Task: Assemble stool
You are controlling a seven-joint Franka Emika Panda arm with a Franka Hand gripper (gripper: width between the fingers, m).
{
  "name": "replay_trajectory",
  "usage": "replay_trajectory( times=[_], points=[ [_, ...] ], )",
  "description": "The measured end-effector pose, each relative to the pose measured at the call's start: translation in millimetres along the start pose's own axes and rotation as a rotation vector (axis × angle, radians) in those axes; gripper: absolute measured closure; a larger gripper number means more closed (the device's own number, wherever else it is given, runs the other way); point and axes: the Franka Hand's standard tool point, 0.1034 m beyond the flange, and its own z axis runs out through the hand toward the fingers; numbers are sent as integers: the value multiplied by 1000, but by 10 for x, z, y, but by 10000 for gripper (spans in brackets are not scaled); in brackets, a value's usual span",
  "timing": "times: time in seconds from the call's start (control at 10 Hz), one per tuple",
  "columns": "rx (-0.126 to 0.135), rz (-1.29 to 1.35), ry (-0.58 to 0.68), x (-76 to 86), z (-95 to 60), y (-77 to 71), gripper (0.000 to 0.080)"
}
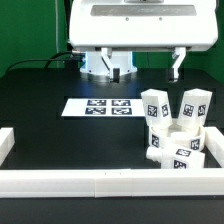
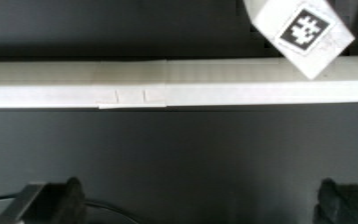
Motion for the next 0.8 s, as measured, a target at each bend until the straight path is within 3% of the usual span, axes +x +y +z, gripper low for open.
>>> replay_trajectory(
  times=[0.2,0.3,0.4,0.5,0.8],
  points=[
    [37,-119,-182,-38,69,-22,151],
    [39,-214,-289,153,101,30,151],
    [43,-271,-358,207,180,21,151],
    [42,-306,-472,147,241,-28,151],
    [44,-288,-644,103,218,-72,151]
  ],
)
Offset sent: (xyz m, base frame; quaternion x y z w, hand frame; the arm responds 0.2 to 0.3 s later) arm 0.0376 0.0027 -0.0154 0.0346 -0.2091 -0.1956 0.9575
